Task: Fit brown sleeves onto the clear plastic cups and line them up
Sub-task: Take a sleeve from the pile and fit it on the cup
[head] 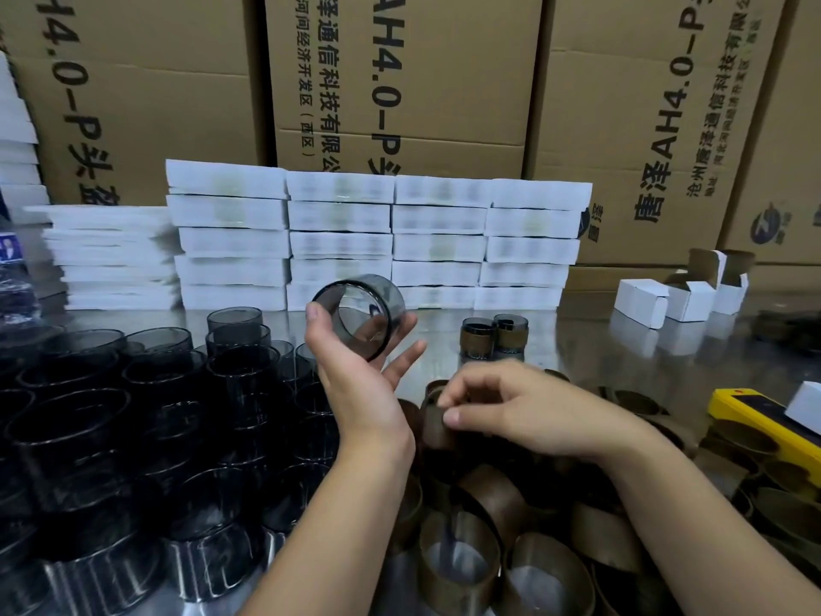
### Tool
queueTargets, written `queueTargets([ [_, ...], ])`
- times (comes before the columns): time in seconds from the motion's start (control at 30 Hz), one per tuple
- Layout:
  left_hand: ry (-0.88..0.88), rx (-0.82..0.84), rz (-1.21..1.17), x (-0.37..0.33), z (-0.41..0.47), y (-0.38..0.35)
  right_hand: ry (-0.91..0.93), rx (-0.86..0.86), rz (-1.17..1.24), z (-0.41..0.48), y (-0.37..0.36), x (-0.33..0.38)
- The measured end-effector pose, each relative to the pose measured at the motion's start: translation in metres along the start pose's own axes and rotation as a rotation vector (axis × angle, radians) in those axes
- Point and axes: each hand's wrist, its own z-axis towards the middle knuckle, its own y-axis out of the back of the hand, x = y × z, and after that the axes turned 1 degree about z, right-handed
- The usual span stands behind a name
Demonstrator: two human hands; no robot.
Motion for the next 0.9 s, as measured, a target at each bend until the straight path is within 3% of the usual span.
queueTargets([
  [0.3, 0.103, 0.031, 0.069, 0.005, -0.006, 0.001, -0.059, -0.430, 0.858, -0.002, 0.014, -0.006],
  [0.5, 0.174, 0.140, 0.126, 0.011, -0.011, -0.003, -0.026, -0.551, 0.756, 0.000, 0.012, -0.011],
  [0.67, 0.153, 0.188, 0.218, 0.013, -0.012, -0.004, 0.135, -0.691, 0.525, -0.002, 0.010, -0.009],
  [0.9, 0.238, 0.308, 0.264, 0.011, -0.014, -0.005, 0.349, -0.639, 0.422, -0.001, 0.004, -0.009],
])
